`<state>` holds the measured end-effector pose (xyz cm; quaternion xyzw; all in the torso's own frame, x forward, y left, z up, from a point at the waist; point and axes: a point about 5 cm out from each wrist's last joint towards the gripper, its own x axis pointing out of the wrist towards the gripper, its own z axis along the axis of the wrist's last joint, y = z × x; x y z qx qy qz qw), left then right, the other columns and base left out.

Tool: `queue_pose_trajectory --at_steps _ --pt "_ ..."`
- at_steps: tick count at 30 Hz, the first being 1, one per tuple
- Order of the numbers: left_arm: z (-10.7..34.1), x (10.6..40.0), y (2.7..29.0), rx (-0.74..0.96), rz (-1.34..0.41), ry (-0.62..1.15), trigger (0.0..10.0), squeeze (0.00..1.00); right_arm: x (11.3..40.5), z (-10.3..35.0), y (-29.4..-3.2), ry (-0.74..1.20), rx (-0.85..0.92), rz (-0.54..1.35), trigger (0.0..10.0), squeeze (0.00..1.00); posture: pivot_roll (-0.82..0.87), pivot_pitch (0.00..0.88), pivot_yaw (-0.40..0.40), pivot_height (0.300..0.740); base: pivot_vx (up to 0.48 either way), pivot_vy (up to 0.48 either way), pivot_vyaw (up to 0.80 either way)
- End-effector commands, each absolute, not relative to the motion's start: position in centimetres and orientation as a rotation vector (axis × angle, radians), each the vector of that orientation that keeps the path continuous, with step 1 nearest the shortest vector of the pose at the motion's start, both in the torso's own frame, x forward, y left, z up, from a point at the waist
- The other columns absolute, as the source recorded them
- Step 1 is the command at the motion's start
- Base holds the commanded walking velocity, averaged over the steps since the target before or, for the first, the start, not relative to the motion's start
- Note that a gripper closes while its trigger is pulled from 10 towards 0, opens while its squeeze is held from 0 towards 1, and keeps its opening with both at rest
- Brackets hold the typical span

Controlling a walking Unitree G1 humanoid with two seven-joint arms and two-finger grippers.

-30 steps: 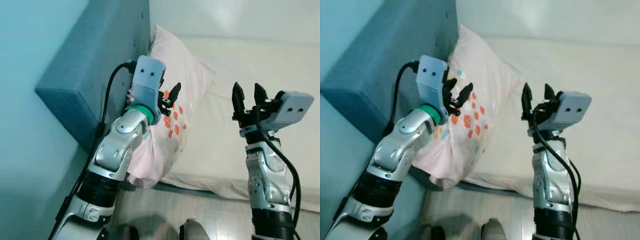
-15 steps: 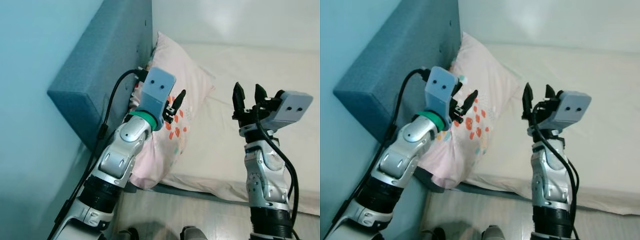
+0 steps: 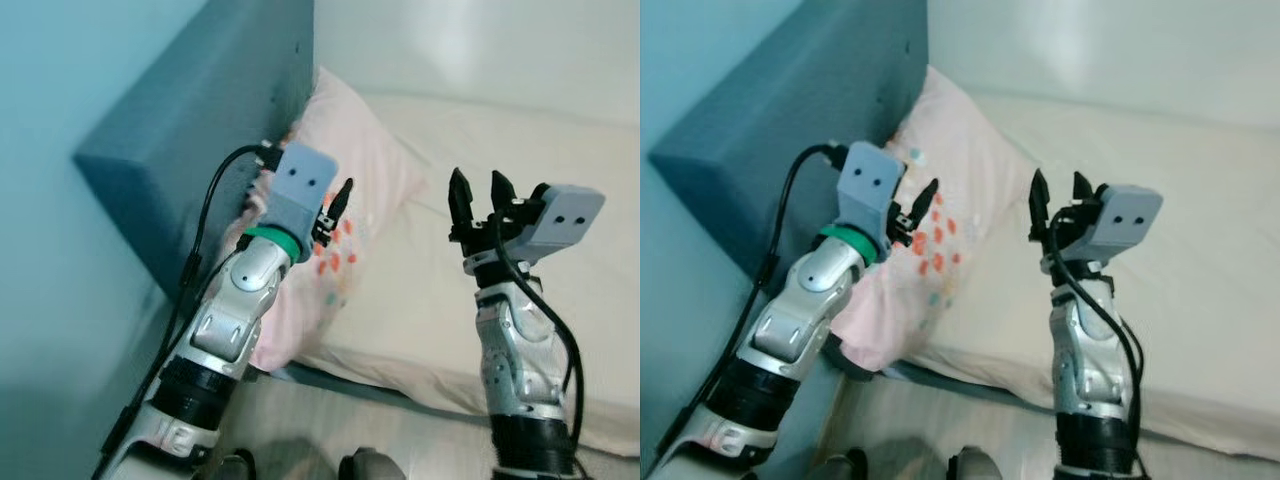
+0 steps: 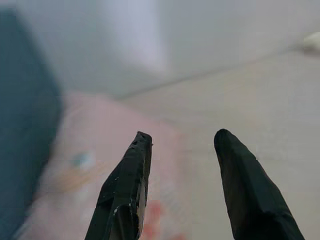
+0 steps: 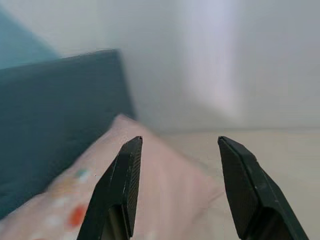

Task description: Clean up the room

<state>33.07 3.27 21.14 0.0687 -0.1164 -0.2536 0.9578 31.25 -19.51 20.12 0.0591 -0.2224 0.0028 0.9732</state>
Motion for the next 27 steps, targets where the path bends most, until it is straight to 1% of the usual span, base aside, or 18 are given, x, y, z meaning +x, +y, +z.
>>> queue_pose_trajectory --at_steps 1,7,12,14,18,27 --pt "20.9 33.2 3.8 0.158 -0.501 -0.239 10.0 0.00 31.2 19.9 -19.0 -0.447 0.127 0.015 10.0 0.00 -0.18 0.066 0.091 0.740 0.000 -0.480 0.00" --pt "20.7 33.5 3.9 0.166 -0.483 -0.222 10.0 0.00 31.1 19.8 -19.0 -0.448 0.127 0.014 10.0 0.00 -0.18 0.066 0.094 0.740 0.000 -0.391 0.00" --pt "20.3 34.0 4.3 0.173 -0.449 -0.190 10.0 0.00 31.1 19.9 -19.1 -0.451 0.126 0.012 10.0 0.00 -0.18 0.066 0.094 0.740 0.000 0.000 0.00" --pt "20.3 34.0 4.3 0.173 -0.450 -0.183 10.0 0.00 31.1 19.9 -19.1 -0.451 0.127 0.012 10.0 0.00 -0.18 0.066 0.094 0.740 0.000 0.251 0.00" --pt "20.1 34.2 4.4 0.179 -0.442 -0.177 10.0 0.00 31.1 19.9 -19.1 -0.453 0.128 0.012 10.0 0.00 -0.18 0.065 0.096 0.740 0.000 0.480 0.00" --pt "20.2 34.2 4.2 0.193 -0.443 -0.199 10.0 0.00 31.2 19.9 -18.9 -0.456 0.128 0.016 10.0 0.00 -0.18 0.061 0.100 0.740 0.000 0.000 0.00"
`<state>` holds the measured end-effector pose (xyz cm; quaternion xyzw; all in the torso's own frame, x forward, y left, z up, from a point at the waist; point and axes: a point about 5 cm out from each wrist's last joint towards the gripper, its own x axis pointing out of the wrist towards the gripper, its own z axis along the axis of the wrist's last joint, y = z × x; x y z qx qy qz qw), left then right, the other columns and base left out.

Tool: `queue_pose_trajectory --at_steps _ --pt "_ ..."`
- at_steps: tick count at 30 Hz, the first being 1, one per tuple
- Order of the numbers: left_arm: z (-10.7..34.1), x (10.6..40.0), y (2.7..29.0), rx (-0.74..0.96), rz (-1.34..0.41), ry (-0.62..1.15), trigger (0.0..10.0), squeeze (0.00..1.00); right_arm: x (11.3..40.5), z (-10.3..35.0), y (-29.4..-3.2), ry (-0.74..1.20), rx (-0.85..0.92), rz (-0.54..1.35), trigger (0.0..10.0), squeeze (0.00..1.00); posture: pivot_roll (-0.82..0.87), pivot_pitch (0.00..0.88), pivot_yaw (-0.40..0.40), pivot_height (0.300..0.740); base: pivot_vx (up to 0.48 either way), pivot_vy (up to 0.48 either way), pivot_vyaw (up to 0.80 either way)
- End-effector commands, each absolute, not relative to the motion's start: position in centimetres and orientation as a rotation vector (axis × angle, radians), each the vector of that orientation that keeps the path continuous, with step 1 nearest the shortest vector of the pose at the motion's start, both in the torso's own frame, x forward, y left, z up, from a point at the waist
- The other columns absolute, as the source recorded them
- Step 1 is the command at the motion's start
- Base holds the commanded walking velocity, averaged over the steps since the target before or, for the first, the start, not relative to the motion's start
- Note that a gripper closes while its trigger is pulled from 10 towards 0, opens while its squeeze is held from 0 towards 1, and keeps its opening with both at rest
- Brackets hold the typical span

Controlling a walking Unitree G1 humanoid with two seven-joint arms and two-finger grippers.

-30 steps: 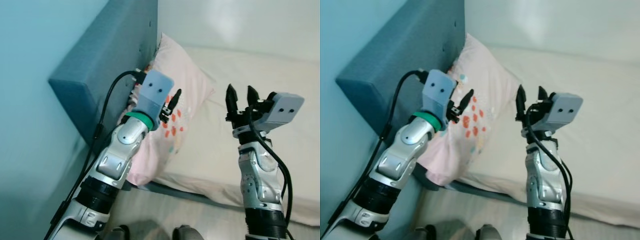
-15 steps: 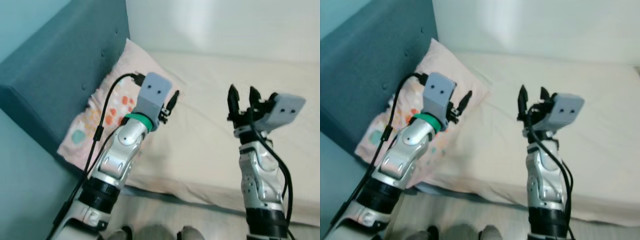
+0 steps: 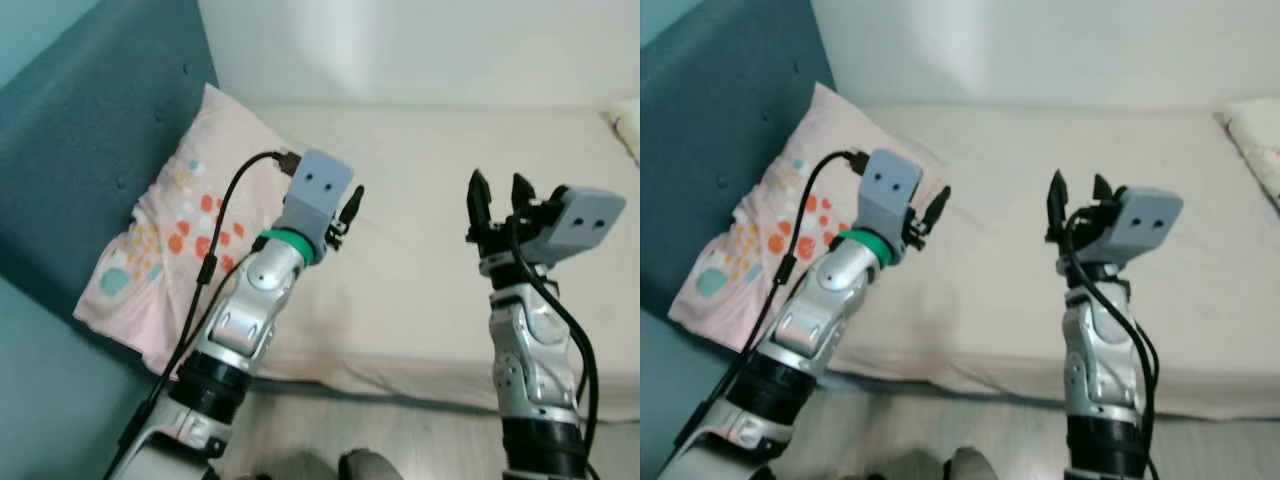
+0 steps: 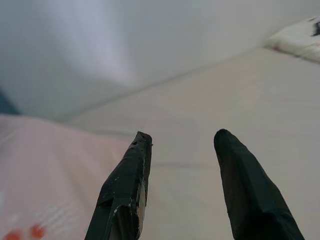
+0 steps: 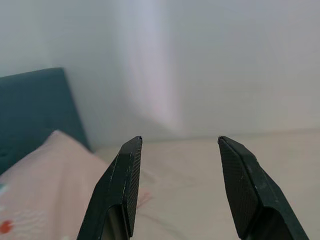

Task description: Clean up the room

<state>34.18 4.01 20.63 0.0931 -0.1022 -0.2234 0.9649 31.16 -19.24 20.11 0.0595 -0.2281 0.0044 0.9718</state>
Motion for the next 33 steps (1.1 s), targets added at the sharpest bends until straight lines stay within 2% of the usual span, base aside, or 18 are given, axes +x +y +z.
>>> queue_pose_trajectory --at_steps 1,15,25,33 --pt "20.2 34.2 4.2 0.193 -0.443 -0.199 10.0 0.00 31.2 19.9 -18.9 -0.456 0.128 0.016 10.0 0.00 -0.18 0.061 0.100 0.740 0.000 0.000 0.00" --pt "20.6 34.2 4.4 0.173 -0.408 -0.229 10.0 0.00 31.2 19.6 -17.8 -0.439 0.134 0.083 10.0 0.00 -0.18 0.057 0.096 0.740 0.000 0.000 0.00" --pt "20.5 34.3 4.4 0.164 -0.402 -0.223 10.0 0.00 31.2 19.6 -18.0 -0.431 0.155 0.079 10.0 0.00 -0.18 0.058 0.095 0.740 0.000 0.000 0.00" --pt "20.4 34.3 4.4 0.158 -0.403 -0.219 10.0 0.00 31.2 19.5 -18.5 -0.424 0.181 0.062 10.0 0.00 -0.18 0.060 0.095 0.740 0.000 0.000 -0.80"
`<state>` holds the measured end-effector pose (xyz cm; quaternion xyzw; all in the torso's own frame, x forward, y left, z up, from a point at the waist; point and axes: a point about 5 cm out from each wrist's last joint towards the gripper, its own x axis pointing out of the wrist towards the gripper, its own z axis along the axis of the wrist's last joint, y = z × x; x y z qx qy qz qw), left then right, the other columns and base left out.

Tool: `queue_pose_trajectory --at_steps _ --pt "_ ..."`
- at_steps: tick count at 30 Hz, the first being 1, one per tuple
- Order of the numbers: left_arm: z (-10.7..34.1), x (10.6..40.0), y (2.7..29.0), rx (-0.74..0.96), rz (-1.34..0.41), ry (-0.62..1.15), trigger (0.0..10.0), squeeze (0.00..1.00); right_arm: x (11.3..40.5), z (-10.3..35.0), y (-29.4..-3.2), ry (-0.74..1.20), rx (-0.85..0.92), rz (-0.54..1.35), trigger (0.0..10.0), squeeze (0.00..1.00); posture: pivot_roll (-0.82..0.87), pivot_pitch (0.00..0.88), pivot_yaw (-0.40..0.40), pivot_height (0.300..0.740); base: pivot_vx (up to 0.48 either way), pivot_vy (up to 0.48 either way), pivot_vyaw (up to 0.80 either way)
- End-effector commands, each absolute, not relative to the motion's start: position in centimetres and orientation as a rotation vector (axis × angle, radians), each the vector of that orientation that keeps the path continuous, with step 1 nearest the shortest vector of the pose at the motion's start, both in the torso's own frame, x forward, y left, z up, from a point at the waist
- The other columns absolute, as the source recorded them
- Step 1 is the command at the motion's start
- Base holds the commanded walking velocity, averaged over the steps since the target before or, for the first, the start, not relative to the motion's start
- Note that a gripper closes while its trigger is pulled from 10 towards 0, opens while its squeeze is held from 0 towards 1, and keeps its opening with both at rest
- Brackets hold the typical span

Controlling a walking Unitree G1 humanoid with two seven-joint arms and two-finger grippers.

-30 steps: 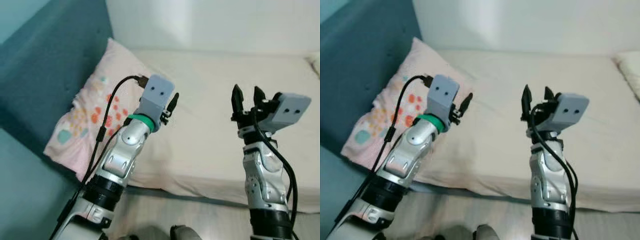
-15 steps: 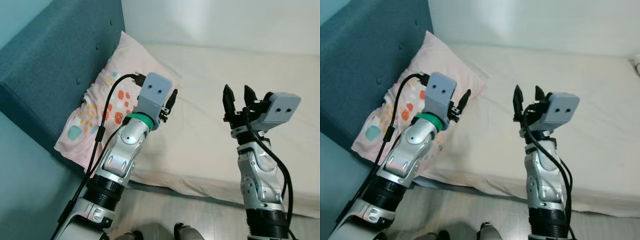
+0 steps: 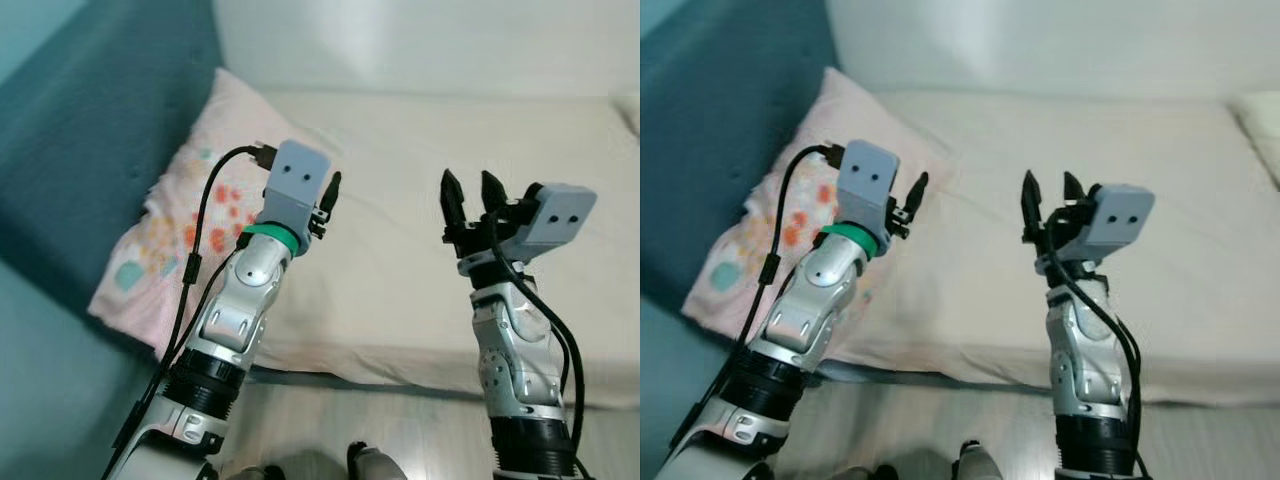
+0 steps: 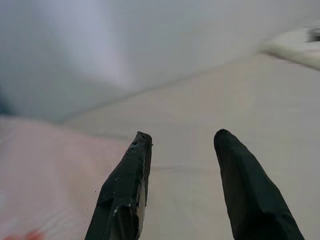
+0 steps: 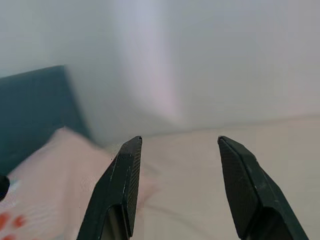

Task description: Clean up the room

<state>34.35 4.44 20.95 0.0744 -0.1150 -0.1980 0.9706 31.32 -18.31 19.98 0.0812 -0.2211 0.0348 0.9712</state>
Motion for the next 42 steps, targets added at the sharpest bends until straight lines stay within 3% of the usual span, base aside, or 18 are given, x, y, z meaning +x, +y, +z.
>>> queue_pose_trajectory --at_steps 1,21,26,29,33,42 --pt "20.4 34.3 4.3 0.156 -0.403 -0.218 10.0 0.00 31.2 19.5 -18.5 -0.424 0.185 0.061 10.0 0.00 -0.18 0.066 0.094 0.740 0.000 0.000 -0.80" --pt "20.4 34.3 4.3 0.158 -0.407 -0.211 10.0 0.00 31.3 19.5 -18.6 -0.420 0.198 0.054 10.0 0.00 -0.19 0.072 0.099 0.740 0.000 0.000 -0.80" --pt "20.3 34.4 4.5 0.163 -0.397 -0.212 10.0 0.00 31.7 19.4 -17.7 -0.399 0.143 0.101 10.0 0.00 -0.18 0.068 0.094 0.740 0.000 0.000 0.54" --pt "19.9 34.5 5.7 0.184 -0.356 -0.206 10.0 0.00 32.0 19.2 -16.6 -0.387 0.112 0.148 10.0 0.00 -0.17 0.066 0.082 0.740 0.000 0.000 0.75" --pt "18.9 34.6 9.8 0.225 -0.187 -0.184 10.0 0.00 32.8 19.0 -14.5 -0.362 0.118 0.244 10.0 0.00 -0.12 0.061 0.041 0.740 0.000 0.000 0.74" --pt "18.5 33.6 11.8 0.241 -0.139 -0.192 10.0 0.00 33.7 18.2 -13.6 -0.313 0.189 0.279 10.0 0.00 -0.07 0.049 0.012 0.740 0.000 0.000 0.65"
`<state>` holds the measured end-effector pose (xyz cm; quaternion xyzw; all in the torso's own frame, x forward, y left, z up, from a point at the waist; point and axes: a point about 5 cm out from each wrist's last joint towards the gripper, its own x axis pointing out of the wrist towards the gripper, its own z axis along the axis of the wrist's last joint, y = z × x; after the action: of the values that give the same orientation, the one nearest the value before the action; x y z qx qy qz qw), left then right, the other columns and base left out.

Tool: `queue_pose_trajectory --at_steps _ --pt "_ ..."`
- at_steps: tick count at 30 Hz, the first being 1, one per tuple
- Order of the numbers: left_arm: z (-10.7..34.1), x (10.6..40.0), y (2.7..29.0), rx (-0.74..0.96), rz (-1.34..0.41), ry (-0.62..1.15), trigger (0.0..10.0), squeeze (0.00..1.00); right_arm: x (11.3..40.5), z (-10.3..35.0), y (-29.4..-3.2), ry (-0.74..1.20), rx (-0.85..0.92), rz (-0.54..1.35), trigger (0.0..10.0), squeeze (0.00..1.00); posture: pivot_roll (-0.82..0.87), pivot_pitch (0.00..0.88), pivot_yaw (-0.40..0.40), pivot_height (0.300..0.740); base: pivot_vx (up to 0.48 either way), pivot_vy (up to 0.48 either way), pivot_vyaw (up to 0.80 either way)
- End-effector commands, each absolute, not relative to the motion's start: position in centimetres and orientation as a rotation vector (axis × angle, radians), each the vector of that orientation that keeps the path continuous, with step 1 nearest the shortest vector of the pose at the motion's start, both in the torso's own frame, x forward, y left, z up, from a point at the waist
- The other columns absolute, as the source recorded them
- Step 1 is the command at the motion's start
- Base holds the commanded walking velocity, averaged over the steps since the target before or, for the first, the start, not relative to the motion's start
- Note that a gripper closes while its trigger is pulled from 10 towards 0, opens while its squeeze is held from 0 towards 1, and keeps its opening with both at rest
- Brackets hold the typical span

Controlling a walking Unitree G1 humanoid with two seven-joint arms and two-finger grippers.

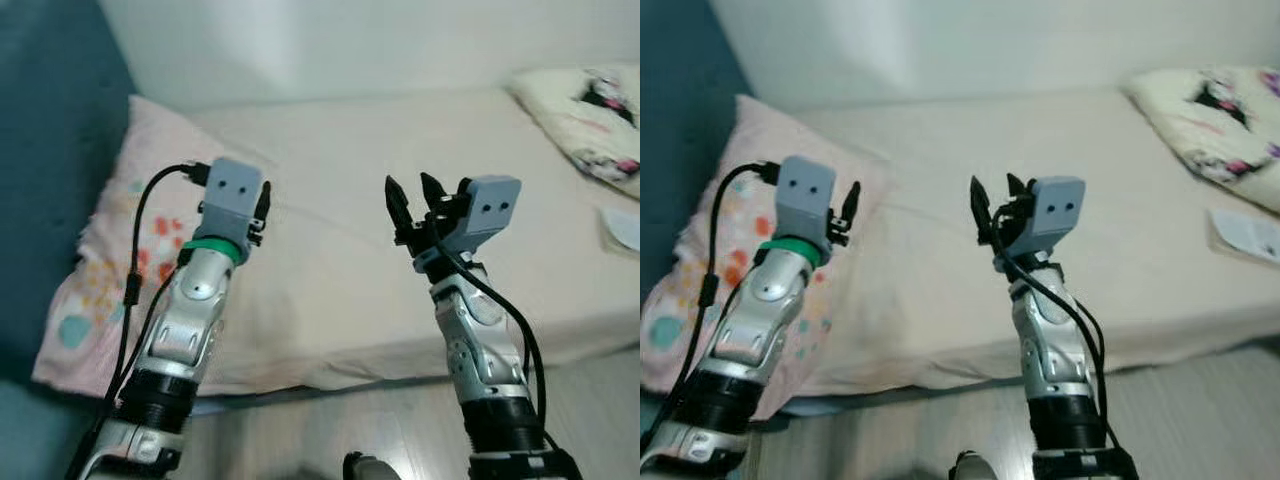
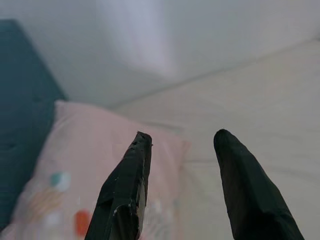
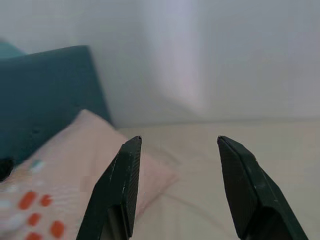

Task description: Clean up the room

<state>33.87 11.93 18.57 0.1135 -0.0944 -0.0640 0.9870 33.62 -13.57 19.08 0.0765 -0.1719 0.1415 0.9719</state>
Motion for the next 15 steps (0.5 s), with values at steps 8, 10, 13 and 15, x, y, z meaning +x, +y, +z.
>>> queue_pose_trajectory --at_steps 8,10,13,15 --pt "19.2 34.0 10.4 0.241 -0.182 -0.242 10.0 0.00 33.4 17.3 -13.9 -0.296 0.252 0.247 10.0 0.00 -0.10 0.038 0.022 0.740 0.000 0.000 0.00" --pt "19.7 34.4 9.1 0.226 -0.223 -0.264 10.0 0.00 33.1 17.1 -14.5 -0.305 0.251 0.216 10.0 0.00 -0.12 0.035 0.037 0.740 0.000 0.000 0.00" --pt "20.0 34.5 8.4 0.219 -0.248 -0.277 10.0 0.00 32.9 17.1 -15.0 -0.310 0.246 0.195 10.0 0.00 -0.13 0.033 0.041 0.740 0.000 0.000 0.00" --pt "20.3 34.5 8.1 0.209 -0.262 -0.283 10.0 0.00 32.9 17.1 -15.3 -0.315 0.244 0.185 10.0 0.00 -0.14 0.031 0.046 0.740 0.000 0.251 0.00"
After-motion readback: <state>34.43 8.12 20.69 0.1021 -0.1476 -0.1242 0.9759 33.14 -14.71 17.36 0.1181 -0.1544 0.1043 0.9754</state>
